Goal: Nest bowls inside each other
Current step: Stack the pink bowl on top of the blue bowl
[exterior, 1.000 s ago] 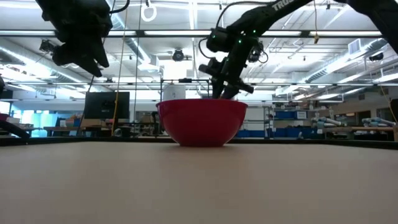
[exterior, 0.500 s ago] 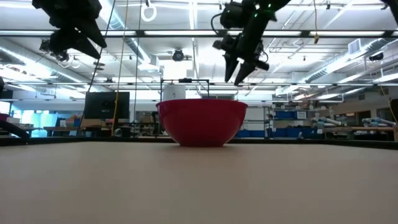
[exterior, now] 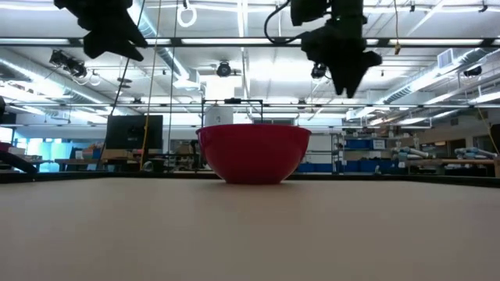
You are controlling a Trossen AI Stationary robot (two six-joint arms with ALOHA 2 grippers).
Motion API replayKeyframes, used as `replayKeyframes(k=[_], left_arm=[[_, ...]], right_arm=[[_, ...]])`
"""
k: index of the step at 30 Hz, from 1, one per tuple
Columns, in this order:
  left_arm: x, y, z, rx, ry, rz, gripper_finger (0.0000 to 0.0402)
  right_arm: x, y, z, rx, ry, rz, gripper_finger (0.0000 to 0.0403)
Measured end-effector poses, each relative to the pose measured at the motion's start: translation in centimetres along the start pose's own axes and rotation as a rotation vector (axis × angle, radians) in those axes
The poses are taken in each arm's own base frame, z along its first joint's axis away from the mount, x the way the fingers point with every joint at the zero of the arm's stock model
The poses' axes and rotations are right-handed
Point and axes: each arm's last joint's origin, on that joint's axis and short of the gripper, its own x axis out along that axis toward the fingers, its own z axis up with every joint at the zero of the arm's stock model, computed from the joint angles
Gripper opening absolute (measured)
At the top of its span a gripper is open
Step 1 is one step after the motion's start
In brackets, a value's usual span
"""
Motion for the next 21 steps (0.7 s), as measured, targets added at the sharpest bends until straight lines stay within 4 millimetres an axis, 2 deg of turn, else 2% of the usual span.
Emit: replayKeyframes(k=[7,12,17,21], left_arm=[[1.4,-0.3,0.9,0.017,-0.027,-0.006,0.0192],[3.1,-0.8,1.1,0.047,0.012,-0.027,0.0192],[5.5,-1.4,1.7,0.081,0.037,-0.108,0.0192],[7.5,-2.0,2.2,0.067,0.049,-0.206,0.0192]], right_arm=[[2.7,3.6,-5.3,-0.012,0.122,-0.014,0.0167],[3.2,5.2,-9.3,0.01,0.146,-0.03,0.0167],[2.9,5.4,-12.9,0.041,0.167,-0.034,0.0167],[2.6,4.7,-16.3,0.072,0.24,-0.009,0.0167]])
